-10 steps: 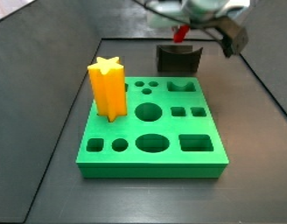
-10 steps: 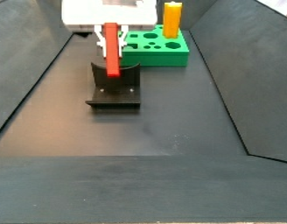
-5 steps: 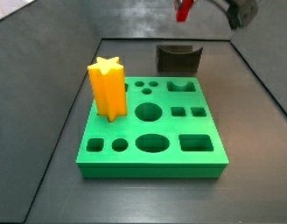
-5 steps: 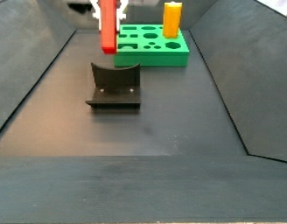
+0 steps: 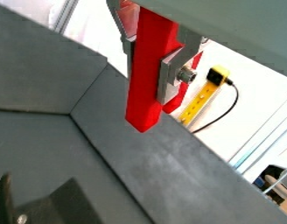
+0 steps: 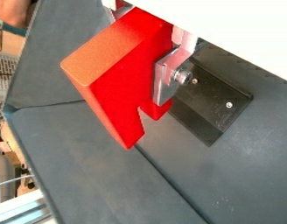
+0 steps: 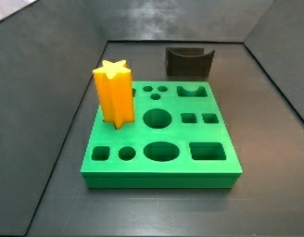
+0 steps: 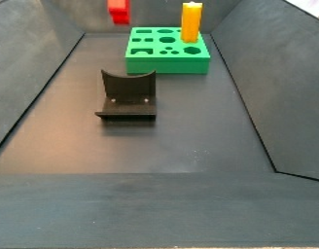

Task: Pick up the double-square object. Move up. Place the double-square object on the fixture. Regrasp the double-square object. Move to above the board. Insert the double-square object.
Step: Move to above the board.

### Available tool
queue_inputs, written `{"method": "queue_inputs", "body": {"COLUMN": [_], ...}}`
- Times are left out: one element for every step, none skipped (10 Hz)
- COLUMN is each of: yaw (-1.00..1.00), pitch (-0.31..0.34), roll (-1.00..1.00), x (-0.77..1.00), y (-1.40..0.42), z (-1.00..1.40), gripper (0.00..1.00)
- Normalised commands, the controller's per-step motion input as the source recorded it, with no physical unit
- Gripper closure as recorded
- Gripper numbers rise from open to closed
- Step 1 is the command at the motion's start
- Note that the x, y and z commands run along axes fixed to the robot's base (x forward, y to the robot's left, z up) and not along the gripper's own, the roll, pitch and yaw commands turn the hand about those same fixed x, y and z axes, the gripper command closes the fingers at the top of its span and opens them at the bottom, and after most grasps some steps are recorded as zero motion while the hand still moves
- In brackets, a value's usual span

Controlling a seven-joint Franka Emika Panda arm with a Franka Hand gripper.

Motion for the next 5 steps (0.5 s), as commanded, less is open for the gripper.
{"method": "queue_inputs", "body": {"yaw": [0.01, 0.02, 0.03, -0.13, -0.13], "pitch": [0.082, 0.079, 0.084, 0.06, 0.056], "roll": [-0.06, -0.06, -0.06, -1.0, -1.0], "x": [-0.07, -0.04, -0.02, -0.41, -0.4], "y": [0.03, 0.01, 0.01, -1.0, -1.0], "z": [0.75, 0.51, 0.34, 0.16, 0.13], "gripper": [1.0, 1.0, 1.0, 1.0, 1.0]}}
